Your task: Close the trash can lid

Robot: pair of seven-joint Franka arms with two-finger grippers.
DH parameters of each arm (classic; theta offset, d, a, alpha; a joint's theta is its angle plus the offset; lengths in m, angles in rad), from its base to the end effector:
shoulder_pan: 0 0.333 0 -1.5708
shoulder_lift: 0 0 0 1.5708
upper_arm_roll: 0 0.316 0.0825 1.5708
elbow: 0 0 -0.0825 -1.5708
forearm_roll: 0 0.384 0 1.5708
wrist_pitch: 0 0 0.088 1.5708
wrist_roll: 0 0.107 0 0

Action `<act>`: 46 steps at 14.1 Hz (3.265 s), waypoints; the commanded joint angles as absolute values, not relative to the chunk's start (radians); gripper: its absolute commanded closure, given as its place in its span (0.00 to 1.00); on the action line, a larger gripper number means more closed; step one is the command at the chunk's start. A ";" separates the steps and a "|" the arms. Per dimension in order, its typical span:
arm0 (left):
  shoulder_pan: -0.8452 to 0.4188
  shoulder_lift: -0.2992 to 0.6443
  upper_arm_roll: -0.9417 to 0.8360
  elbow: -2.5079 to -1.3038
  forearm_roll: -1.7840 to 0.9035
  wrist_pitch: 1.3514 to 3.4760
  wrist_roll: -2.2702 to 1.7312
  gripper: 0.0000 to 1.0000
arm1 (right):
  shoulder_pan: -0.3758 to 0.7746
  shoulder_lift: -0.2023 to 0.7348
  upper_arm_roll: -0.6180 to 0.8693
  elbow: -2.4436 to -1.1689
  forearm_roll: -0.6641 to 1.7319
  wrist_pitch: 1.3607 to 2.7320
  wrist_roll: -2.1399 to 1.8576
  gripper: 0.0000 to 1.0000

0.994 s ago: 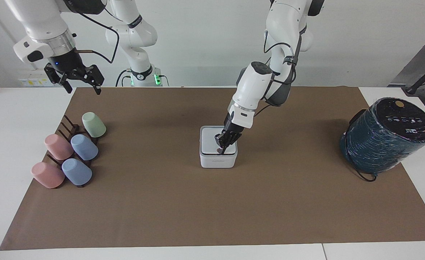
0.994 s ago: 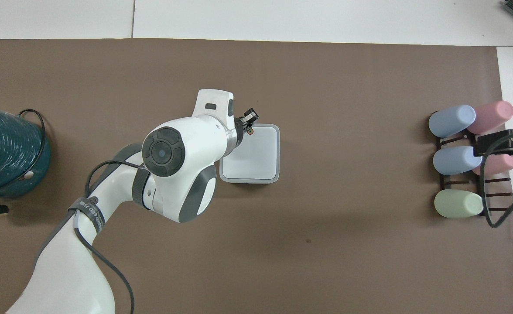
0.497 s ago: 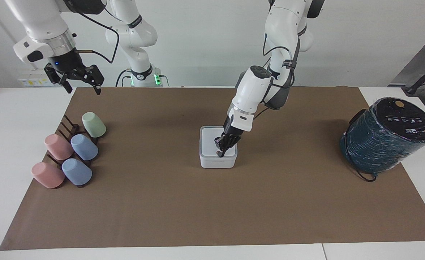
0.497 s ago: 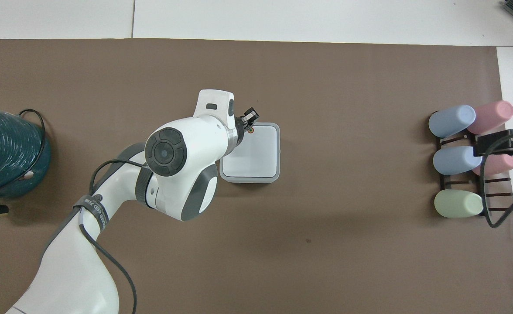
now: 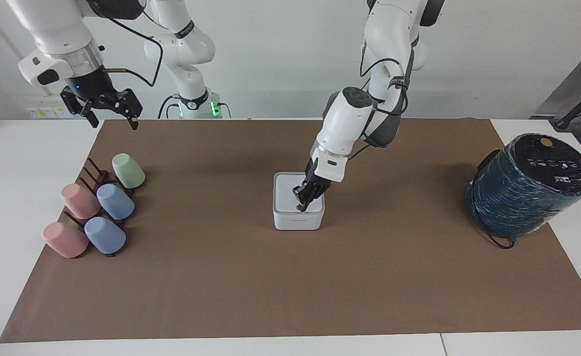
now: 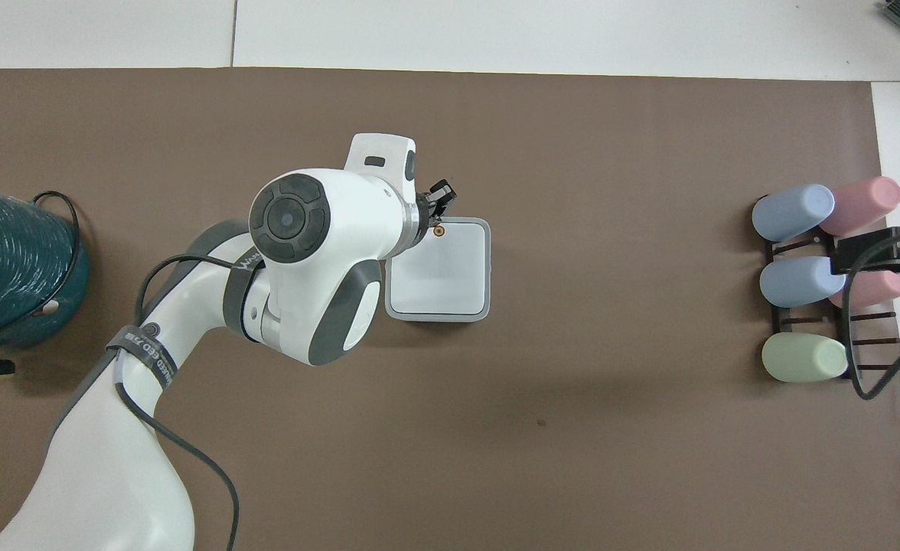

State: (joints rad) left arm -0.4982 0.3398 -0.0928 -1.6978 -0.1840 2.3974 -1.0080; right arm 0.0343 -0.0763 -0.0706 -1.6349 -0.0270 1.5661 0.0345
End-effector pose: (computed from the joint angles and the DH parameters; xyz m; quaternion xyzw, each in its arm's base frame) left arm 0.5702 -0.3761 0.4362 0.9444 0.2618 0.0611 0.1891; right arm 0.5295 -0.0236 0.6351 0.9993 -0.0354 0.0036 0.0108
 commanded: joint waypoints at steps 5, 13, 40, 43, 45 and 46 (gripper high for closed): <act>-0.436 0.246 -0.074 -1.537 -0.072 1.985 -0.994 1.00 | 0.031 -0.081 -0.064 -1.641 -0.031 1.560 0.021 0.00; -0.174 0.049 -0.075 -1.529 -0.057 1.623 -0.479 0.99 | 0.032 -0.081 -0.055 -1.643 -0.032 1.565 0.025 0.00; -0.022 -0.008 -0.089 -1.545 0.043 1.556 0.025 0.00 | 0.029 -0.083 -0.057 -1.643 -0.031 1.563 0.018 0.00; -0.015 -0.005 -0.084 -1.536 0.032 1.552 0.008 0.00 | 0.029 -0.083 -0.057 -1.643 -0.031 1.563 0.018 0.00; -0.002 -0.005 -0.087 -1.542 0.031 1.569 -0.038 0.00 | 0.029 -0.083 -0.057 -1.643 -0.031 1.563 0.018 0.00; 0.005 -0.008 -0.087 -1.546 0.028 1.581 -0.040 0.01 | 0.029 -0.083 -0.057 -1.641 -0.031 1.563 0.018 0.00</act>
